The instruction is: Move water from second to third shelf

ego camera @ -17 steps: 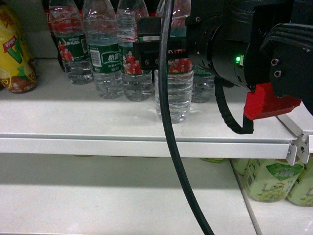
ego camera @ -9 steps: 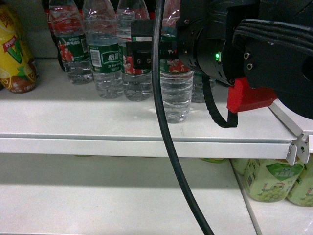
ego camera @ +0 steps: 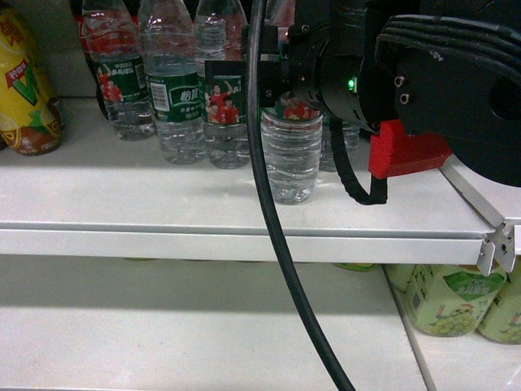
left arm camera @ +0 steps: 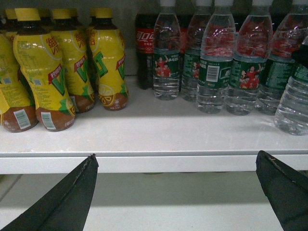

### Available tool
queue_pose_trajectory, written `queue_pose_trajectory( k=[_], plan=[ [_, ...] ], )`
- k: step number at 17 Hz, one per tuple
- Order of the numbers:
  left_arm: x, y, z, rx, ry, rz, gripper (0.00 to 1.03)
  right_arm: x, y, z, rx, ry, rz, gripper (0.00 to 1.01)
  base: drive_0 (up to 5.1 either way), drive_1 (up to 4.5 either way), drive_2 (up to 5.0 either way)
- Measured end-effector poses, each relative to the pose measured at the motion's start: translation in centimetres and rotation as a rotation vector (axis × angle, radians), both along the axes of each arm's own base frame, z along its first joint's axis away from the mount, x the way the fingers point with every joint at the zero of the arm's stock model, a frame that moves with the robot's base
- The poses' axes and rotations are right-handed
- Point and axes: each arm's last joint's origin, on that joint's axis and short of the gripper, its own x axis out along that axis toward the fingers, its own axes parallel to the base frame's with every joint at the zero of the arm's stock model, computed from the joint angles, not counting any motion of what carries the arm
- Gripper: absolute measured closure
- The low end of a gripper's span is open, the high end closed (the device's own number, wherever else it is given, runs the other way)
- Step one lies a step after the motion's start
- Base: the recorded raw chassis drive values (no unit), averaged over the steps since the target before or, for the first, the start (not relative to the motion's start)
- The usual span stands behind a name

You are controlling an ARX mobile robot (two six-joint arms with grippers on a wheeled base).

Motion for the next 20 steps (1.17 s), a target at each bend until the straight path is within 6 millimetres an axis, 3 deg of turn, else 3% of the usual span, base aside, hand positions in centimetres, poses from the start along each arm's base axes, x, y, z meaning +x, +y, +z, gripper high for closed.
queue_pose_trajectory(
  k=[4, 9, 13, 20],
  plan=[
    [0.0, 0.0, 0.0, 0.000, 0.000, 0.000, 0.05, -0.8, -0.4, 0.0, 0.021, -0.005, 0.009, 0.57, 0.0, 0.00, 0.0],
    [0.0, 0.0, 0.0, 0.000, 0.000, 0.000, 0.05, -4.0, -2.1, 0.4, 0.011, 0.024, 0.054, 0.57, 0.0, 0.00, 0.0],
    [0.0, 0.0, 0.0, 0.000, 0.000, 0.000, 0.05, -6.8, -4.9, 0.2, 0.001, 0.028, 0.067, 0.57, 0.0, 0.00, 0.0],
    [0.0, 0.0, 0.0, 0.000, 0.000, 0.000, 0.05, -11.9, -12.0, -1.2, -0.033, 0.077, -0.039, 0.57, 0.0, 0.00, 0.0]
  ],
)
